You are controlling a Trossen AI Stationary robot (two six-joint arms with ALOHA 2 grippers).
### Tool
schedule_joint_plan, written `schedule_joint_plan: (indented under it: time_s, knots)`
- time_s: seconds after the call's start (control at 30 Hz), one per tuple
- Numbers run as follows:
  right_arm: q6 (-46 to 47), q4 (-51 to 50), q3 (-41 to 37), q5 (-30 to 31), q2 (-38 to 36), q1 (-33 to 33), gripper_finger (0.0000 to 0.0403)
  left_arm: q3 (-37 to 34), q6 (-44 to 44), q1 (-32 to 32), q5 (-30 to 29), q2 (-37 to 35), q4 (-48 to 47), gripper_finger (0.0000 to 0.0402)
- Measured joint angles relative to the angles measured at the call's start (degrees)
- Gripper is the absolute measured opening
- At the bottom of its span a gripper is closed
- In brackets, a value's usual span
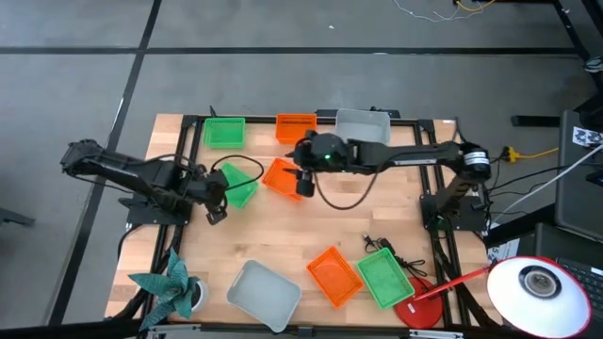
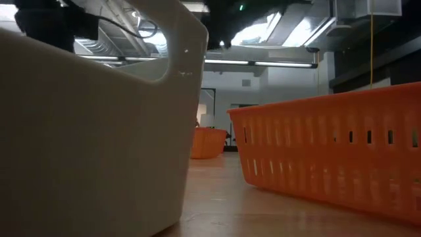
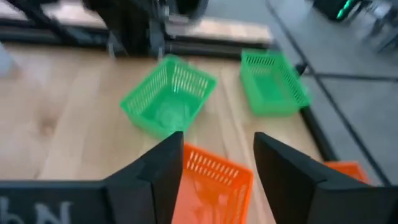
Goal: Stack baskets by color
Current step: Stack the middle orange bin on top of the top orange bin
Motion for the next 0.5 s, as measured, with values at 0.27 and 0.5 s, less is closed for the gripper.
schedule_joint_plan:
  time_s: [0.27,0.5]
  knots:
    - [8.79,-5.61,-0.07,0.02,6.56,-2.11,0.0197,-12.17,0.78,-2.46,-0.9,-6.65,19.01,0.0]
    - [11.86,-6.09,-0.04,1.53,10.38,-4.08,0.0197,-21.98,3.6,-3.85,-0.83,-9.74,37.05,0.0]
